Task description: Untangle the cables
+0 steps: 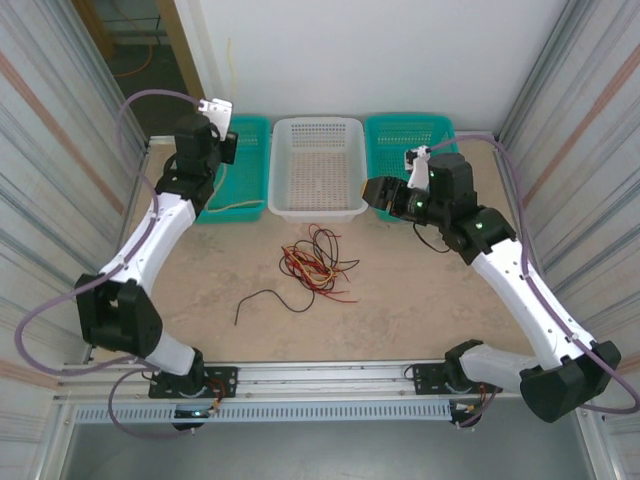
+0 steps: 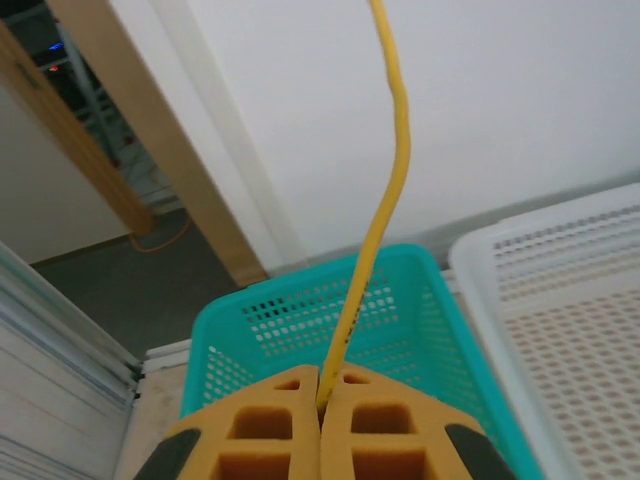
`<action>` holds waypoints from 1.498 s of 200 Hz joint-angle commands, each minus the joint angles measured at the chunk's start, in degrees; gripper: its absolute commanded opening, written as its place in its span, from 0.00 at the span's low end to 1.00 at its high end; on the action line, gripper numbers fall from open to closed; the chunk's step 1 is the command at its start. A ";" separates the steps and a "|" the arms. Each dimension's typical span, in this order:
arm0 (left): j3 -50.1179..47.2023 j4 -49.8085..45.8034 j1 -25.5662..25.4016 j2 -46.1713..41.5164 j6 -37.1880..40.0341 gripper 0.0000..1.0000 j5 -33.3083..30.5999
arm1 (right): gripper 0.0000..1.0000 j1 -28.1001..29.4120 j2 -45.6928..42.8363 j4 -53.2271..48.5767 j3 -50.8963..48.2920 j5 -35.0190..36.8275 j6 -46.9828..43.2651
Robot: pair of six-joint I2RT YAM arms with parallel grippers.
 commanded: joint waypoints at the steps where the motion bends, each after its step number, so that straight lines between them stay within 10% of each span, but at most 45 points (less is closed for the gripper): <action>1: 0.98 9.82 1.35 3.59 2.34 0.00 -4.52 | 0.57 0.82 -0.63 1.20 -1.01 -0.16 0.85; 63: 5.69 12.11 1.86 14.47 6.47 0.00 -5.25 | 0.55 0.92 1.20 1.15 -1.77 -1.37 0.61; 87: 5.28 12.22 1.81 15.99 7.93 0.63 -5.64 | 0.55 0.87 1.83 1.50 -2.12 -1.03 0.62; 115: 4.77 11.89 1.18 14.71 8.42 0.78 -7.65 | 0.55 0.91 2.76 1.81 -1.87 -0.70 0.56; 179: 3.74 -2.09 -1.08 2.09 -3.84 0.76 -9.57 | 0.62 5.56 6.93 -4.55 2.83 10.96 -0.28; 239: -16.30 -22.37 -1.39 -24.24 -34.00 0.66 20.18 | 0.74 17.96 10.98 -10.23 3.09 33.05 -3.61; 299: -37.31 -32.92 -4.68 -38.72 -43.23 0.56 31.70 | 0.64 19.95 16.50 -3.38 -7.05 17.62 0.51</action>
